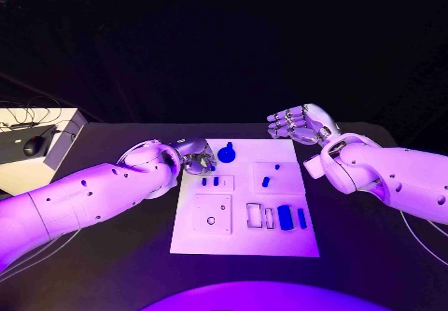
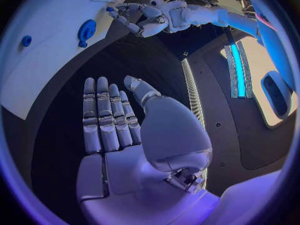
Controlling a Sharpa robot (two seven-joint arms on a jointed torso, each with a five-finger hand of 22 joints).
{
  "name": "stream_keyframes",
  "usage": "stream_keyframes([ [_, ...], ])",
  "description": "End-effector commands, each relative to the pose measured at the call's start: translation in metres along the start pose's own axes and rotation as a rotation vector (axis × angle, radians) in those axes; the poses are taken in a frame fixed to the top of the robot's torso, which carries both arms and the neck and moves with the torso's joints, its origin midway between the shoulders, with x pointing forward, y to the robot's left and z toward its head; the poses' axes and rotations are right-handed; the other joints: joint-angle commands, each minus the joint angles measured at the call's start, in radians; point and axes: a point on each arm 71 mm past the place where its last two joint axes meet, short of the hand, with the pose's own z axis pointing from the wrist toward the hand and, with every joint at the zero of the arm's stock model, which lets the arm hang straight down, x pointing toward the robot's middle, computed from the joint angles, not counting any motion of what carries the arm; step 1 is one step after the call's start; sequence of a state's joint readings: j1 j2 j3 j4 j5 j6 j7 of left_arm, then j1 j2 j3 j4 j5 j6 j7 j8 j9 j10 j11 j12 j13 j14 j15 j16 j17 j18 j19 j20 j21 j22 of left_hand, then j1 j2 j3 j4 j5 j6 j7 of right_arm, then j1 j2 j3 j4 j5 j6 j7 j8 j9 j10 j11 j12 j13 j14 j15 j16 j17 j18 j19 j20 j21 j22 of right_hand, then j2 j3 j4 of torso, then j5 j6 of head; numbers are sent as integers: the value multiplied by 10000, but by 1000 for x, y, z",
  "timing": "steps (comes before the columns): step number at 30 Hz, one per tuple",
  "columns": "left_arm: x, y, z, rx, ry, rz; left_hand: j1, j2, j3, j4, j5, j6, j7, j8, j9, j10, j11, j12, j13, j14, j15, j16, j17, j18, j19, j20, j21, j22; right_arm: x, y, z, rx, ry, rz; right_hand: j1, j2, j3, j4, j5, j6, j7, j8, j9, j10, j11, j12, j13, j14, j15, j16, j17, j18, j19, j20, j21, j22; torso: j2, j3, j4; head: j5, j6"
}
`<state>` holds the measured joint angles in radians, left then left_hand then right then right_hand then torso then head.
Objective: Assemble the parts on the task board
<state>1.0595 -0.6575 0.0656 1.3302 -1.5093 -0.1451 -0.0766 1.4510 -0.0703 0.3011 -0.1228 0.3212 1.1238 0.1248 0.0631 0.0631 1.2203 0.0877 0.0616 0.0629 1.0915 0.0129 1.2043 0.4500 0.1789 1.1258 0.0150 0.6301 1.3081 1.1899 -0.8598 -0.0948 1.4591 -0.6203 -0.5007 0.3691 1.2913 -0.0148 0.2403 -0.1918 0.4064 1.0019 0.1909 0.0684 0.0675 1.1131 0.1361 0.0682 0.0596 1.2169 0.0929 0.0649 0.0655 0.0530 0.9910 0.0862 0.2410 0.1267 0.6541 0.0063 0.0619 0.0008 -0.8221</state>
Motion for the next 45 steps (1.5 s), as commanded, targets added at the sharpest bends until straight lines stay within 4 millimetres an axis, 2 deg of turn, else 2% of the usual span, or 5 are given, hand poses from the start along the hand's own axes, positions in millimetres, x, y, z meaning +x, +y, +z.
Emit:
stream_keyframes([
  [1, 4, 1, 0, -25, 197, 86, -17, -72, 42, -18, -1, -62, 21, -17, 1, -88, -16, 32, 5, -33, 11, -49, 10, 115, 12, 37, 34, 133, 0, 1, 0, -122, 81, -1, 10, -121, 6, 63, 26, 24, 52, -53, -12, -13, 34, -22, -16, -14, 61, -32, -6, 26, -71, 17, 49, -9, 1, 0, 1, 1, 7],
  [6, 4, 2, 0, -45, 179, 79, -23, -79, 63, -21, -4, -141, 15, -22, -3, -96, -16, 32, 5, -35, 13, -54, 11, 119, 12, 41, 35, 132, 0, 1, 0, -124, 85, 2, 10, -121, 6, 63, 26, 24, 52, -53, -12, -13, 34, -22, -16, -14, 61, -32, -6, 26, -71, 17, 49, -9, 1, 3, -3, 2, -3],
  [12, 4, 3, 0, -59, 176, 72, -30, -115, 120, -26, -6, -545, -60, -21, -13, -89, -32, 31, 5, -27, 4, -62, 11, 119, 20, 42, 34, 128, 0, 1, 0, -125, 87, 4, 7, -116, 2, 65, 28, 24, 52, -52, -11, -14, 35, -20, -16, -16, 62, -32, -6, 26, -68, 19, 46, -32, 1, 8, -5, 9, 6],
  [30, 2, 1, -1, 16, 41, 38, -17, -131, 163, -28, -9, -550, -67, -8, -6, -54, -44, 43, 15, -25, -8, -72, 15, 116, 24, 30, 35, 130, 0, 1, -1, -126, 78, 1, 7, -116, 2, 65, 28, 24, 52, -52, -11, -14, 35, -20, -16, -16, 62, -32, -6, 26, -68, 19, 46, -32, 3, 4, -1, 3, 15],
  [45, 0, 0, -2, 67, -73, 19, 13, -137, 155, -70, -8, -668, -169, -11, -7, -34, -53, 42, 21, -25, -16, -73, 30, 107, 28, 13, 53, 136, 0, 1, -1, -121, 63, -8, 7, -116, 2, 65, 28, 24, 52, -52, -11, -14, 35, -20, -16, -16, 62, -32, -6, 26, -68, 19, 46, -32, 4, 0, 3, -4, 5],
])
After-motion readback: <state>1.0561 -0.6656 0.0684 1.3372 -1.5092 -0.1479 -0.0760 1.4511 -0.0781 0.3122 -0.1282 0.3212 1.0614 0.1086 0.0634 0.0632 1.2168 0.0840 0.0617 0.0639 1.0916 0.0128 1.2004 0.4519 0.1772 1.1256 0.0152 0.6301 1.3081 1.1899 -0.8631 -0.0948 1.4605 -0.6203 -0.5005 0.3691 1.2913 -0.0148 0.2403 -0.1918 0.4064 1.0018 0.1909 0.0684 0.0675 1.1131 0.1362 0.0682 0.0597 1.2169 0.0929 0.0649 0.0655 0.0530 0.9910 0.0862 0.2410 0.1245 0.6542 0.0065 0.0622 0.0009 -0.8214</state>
